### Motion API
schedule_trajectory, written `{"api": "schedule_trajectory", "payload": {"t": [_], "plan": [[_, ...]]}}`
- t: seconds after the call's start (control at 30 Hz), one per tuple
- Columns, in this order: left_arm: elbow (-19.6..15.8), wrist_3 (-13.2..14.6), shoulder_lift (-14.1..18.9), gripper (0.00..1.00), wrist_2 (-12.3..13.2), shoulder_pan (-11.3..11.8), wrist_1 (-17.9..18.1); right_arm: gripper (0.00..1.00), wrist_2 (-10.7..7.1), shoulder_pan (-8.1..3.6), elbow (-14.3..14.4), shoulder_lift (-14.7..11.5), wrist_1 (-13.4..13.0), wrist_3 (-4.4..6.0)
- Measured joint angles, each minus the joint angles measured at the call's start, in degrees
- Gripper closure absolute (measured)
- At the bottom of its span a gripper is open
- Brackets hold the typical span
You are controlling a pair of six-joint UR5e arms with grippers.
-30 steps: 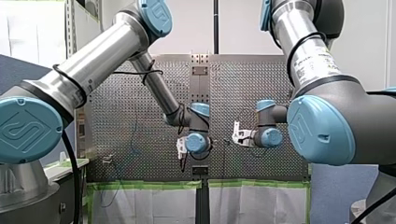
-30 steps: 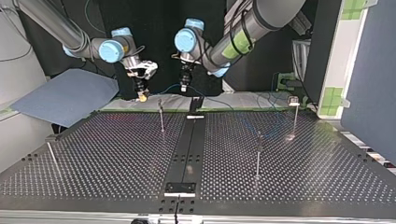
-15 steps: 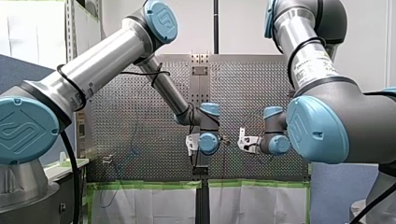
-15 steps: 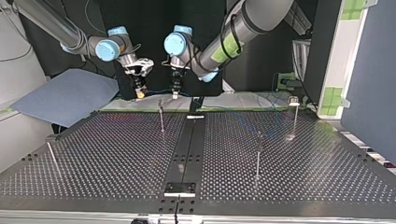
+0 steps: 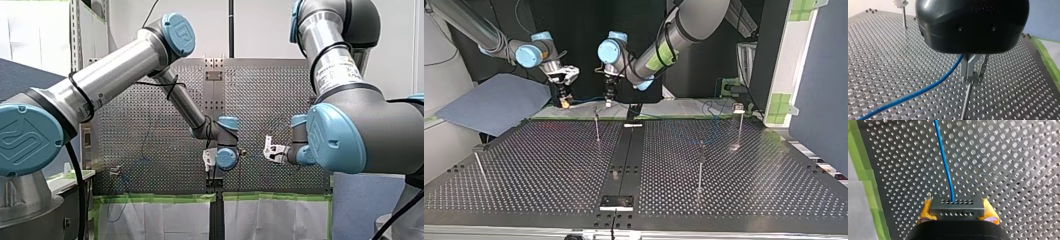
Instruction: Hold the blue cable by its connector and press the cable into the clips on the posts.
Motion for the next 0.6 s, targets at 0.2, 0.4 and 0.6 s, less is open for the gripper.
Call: {"api": "schedule_trajectory", "payload": {"t": [0.2, 0.4, 0.6], "plan": [[1.6, 0.3, -1.4, 1.00, 0.1, 0.3, -0.7, 1.00, -0.87, -1.66, -0.9, 0.0, 0.1, 0.53], [3.0, 0.9, -2.4, 1.00, -0.4, 0.1, -1.4, 1.00, -1.41, -2.94, -1.4, 0.0, -0.1, 0.64], [4.1, 1.0, -2.4, 1.00, -0.3, 0.1, -1.3, 1.00, -2.01, -3.71, -1.8, 0.1, -0.3, 0.70]]}}
